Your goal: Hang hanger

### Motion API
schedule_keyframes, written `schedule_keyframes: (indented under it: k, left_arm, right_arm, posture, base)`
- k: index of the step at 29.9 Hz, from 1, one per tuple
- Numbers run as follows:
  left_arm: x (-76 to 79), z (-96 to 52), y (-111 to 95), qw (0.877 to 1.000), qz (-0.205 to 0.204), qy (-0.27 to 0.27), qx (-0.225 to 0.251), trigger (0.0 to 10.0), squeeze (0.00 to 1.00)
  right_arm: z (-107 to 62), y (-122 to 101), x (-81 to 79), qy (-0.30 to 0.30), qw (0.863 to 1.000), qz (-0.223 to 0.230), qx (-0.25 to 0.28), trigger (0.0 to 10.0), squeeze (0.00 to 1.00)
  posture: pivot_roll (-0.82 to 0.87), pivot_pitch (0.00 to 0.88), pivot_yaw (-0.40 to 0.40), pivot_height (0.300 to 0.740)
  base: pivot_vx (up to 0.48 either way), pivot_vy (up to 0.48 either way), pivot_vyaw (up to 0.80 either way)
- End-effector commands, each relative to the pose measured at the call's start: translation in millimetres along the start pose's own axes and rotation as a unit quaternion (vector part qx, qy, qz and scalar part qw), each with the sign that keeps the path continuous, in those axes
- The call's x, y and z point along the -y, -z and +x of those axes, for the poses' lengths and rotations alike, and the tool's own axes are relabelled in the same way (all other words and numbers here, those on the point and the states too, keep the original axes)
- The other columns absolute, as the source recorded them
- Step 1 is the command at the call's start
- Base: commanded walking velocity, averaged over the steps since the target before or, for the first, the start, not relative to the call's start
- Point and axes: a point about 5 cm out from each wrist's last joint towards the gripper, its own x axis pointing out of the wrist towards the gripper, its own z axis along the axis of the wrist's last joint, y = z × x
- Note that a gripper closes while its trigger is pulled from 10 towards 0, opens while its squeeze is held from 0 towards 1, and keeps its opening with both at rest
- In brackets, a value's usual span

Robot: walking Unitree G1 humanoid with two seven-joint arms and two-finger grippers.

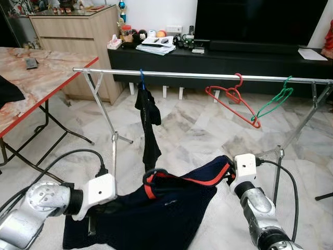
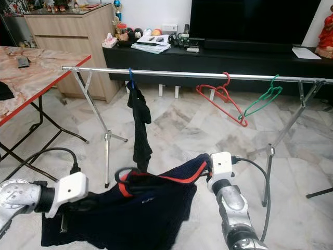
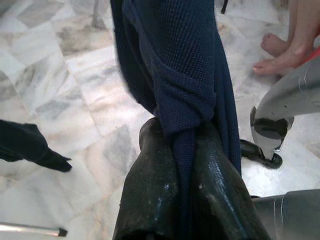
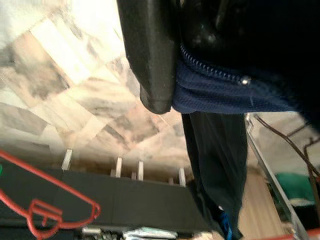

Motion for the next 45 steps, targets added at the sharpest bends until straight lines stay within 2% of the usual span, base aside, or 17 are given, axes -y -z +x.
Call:
schedule_keyframes:
  k: [1,3,5,7,11,13,15,17,19,21,22,24,28,34,41,42,45]
  left_arm:
    - [0.0,-8.7,-6.2,1.000,0.015,0.004,0.016,10.0,0.00]
    - [3.0,-10.9,-10.9,0.999,0.008,0.009,0.048,10.0,0.00]
    - [3.5,-11.6,-12.8,0.998,0.010,0.010,0.058,10.0,0.00]
    - [11.0,-10.9,-6.6,0.999,0.013,0.045,0.015,10.0,0.00]
    - [11.4,-8.6,-0.5,0.998,0.036,0.049,-0.021,10.0,0.00]
    - [-12.7,-2.3,-8.6,0.997,0.060,-0.055,0.009,10.0,0.00]
    - [-18.6,-1.5,-9.9,0.994,0.074,-0.075,0.003,10.0,0.00]
    - [-16.8,-0.5,-7.1,0.994,0.081,-0.062,-0.026,10.0,0.00]
    - [-19.2,0.7,-2.7,0.992,0.082,-0.073,-0.058,10.0,0.00]
    - [-21.1,1.4,-4.9,0.992,0.079,-0.085,-0.042,10.0,0.00]
    - [-20.9,1.6,-9.9,0.994,0.070,-0.087,-0.009,10.0,0.00]
    - [-20.3,1.3,-10.7,0.994,0.062,-0.085,-0.002,10.0,0.00]
    - [-32.4,0.3,2.2,0.986,0.069,-0.130,-0.079,10.0,0.00]
    - [-35.9,3.2,4.8,0.980,0.088,-0.146,-0.104,10.0,0.00]
    - [-41.7,10.7,0.7,0.971,0.113,-0.178,-0.112,10.0,0.00]
    - [-39.0,13.5,-3.5,0.977,0.104,-0.170,-0.078,10.0,0.00]
    - [-32.4,14.9,-8.9,0.985,0.085,-0.146,-0.039,10.0,0.00]
  right_arm:
    - [-2.3,3.9,4.7,0.012,1.000,-0.003,-0.015,0.0,0.00]
    - [-5.4,10.6,5.7,0.020,0.999,-0.003,-0.030,0.0,0.00]
    - [-6.3,12.4,5.9,0.022,0.999,-0.002,-0.034,0.0,0.00]
    - [-7.4,14.3,7.5,0.033,0.999,-0.002,-0.039,0.0,0.00]
    - [-7.4,14.6,7.5,0.033,0.999,-0.002,-0.041,0.0,0.00]
    - [-7.4,15.0,6.8,0.032,0.999,-0.002,-0.042,0.0,0.00]
    - [-7.3,15.2,6.4,0.032,0.999,-0.003,-0.044,0.0,0.00]
    - [-7.3,15.3,6.3,0.032,0.998,-0.004,-0.044,0.0,0.00]
    - [-7.3,15.1,6.7,0.033,0.998,-0.004,-0.044,0.0,0.00]
    - [-7.2,15.0,6.7,0.034,0.998,-0.004,-0.044,0.0,0.00]
    - [-7.1,14.8,6.7,0.034,0.998,-0.005,-0.044,0.0,0.00]
    - [-6.9,14.5,6.7,0.034,0.998,-0.005,-0.043,0.0,0.00]
    - [-5.8,12.4,6.5,0.032,0.999,-0.007,-0.040,0.0,0.00]
    - [-4.6,10.8,6.0,0.032,0.999,-0.008,-0.037,0.0,0.00]
    - [-2.3,6.2,6.7,0.033,0.999,-0.009,-0.030,0.0,0.00]
    - [-2.2,6.1,6.6,0.033,0.999,-0.011,-0.030,0.0,0.00]
    - [-2.2,6.1,6.6,0.034,0.999,-0.011,-0.031,0.0,0.00]
  posture:
    - [0.09,0.017,0.014,0.740]
    - [0.09,0.017,0.014,0.740]
    - [0.09,0.017,0.014,0.740]
    - [0.10,0.017,0.014,0.740]
    - [0.10,0.017,0.014,0.740]
    - [0.09,0.016,0.014,0.740]
    - [0.09,0.017,0.014,0.740]
    - [0.09,0.017,0.014,0.740]
    - [0.09,0.017,0.015,0.740]
    - [0.09,0.017,0.015,0.740]
    - [0.09,0.017,0.015,0.740]
    - [0.09,0.017,0.015,0.740]
    - [0.09,0.018,0.013,0.740]
    - [0.09,0.017,0.013,0.740]
    - [0.09,0.017,0.013,0.740]
    - [0.09,0.017,0.013,0.740]
    - [0.09,0.017,0.013,0.740]
  base:
    - [0.000,0.000,0.00]
    - [0.000,0.000,0.00]
    - [0.000,0.000,0.00]
    - [0.000,0.000,0.00]
    - [0.000,0.000,0.00]
    - [0.000,0.000,0.00]
    - [0.000,0.000,0.00]
    - [0.000,0.000,0.00]
    - [0.000,0.000,0.00]
    - [0.000,0.000,0.00]
    - [0.000,0.000,0.00]
    - [0.000,0.000,0.00]
    - [0.000,0.000,0.00]
    - [0.000,0.000,0.00]
    - [0.000,0.000,0.00]
    - [0.000,0.000,0.00]
    - [0.000,0.000,0.00]
